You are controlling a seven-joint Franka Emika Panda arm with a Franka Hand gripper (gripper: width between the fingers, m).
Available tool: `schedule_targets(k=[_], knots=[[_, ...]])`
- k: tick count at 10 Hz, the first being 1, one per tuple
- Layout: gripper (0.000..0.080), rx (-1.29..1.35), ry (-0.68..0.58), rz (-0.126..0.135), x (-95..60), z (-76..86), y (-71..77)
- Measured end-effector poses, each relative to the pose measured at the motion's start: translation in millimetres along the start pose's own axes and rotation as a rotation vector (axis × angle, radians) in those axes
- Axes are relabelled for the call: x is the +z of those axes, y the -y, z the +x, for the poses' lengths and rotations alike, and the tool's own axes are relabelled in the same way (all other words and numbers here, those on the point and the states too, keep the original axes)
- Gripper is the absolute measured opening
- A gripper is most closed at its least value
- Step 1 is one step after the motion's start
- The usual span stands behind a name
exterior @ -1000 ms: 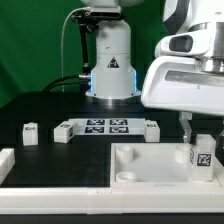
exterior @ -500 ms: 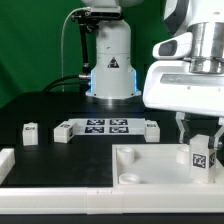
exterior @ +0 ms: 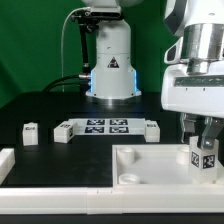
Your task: Assemble one leg
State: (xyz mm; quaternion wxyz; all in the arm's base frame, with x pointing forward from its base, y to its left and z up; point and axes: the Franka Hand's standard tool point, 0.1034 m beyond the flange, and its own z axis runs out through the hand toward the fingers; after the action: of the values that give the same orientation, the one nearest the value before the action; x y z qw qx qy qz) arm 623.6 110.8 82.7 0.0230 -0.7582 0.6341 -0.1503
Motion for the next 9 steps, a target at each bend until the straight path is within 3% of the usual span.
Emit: schedule_targets(k=[2, 3, 4, 5, 6, 7, 9], knots=[[0.0298, 0.156, 0.006, -0.011, -0.5, -0.4, -1.7], [0.0432, 0.153, 0.006, -0.011, -0.3, -0.7, -1.7], [0.0432, 0.138, 0.006, -0.011, -0.2, -0.8, -1.8], [0.0561, 0.094, 0.006, -0.007, -0.3, -1.2, -1.5], [0.0631, 0.043, 0.005, 0.018, -0.6, -3.8, 0.0], [0.0631, -0.053, 0.0, 0.044, -0.2, -7.4, -0.6], [0.0644, -0.276, -0.005, 0.058, -0.5, -17.4, -2.7]])
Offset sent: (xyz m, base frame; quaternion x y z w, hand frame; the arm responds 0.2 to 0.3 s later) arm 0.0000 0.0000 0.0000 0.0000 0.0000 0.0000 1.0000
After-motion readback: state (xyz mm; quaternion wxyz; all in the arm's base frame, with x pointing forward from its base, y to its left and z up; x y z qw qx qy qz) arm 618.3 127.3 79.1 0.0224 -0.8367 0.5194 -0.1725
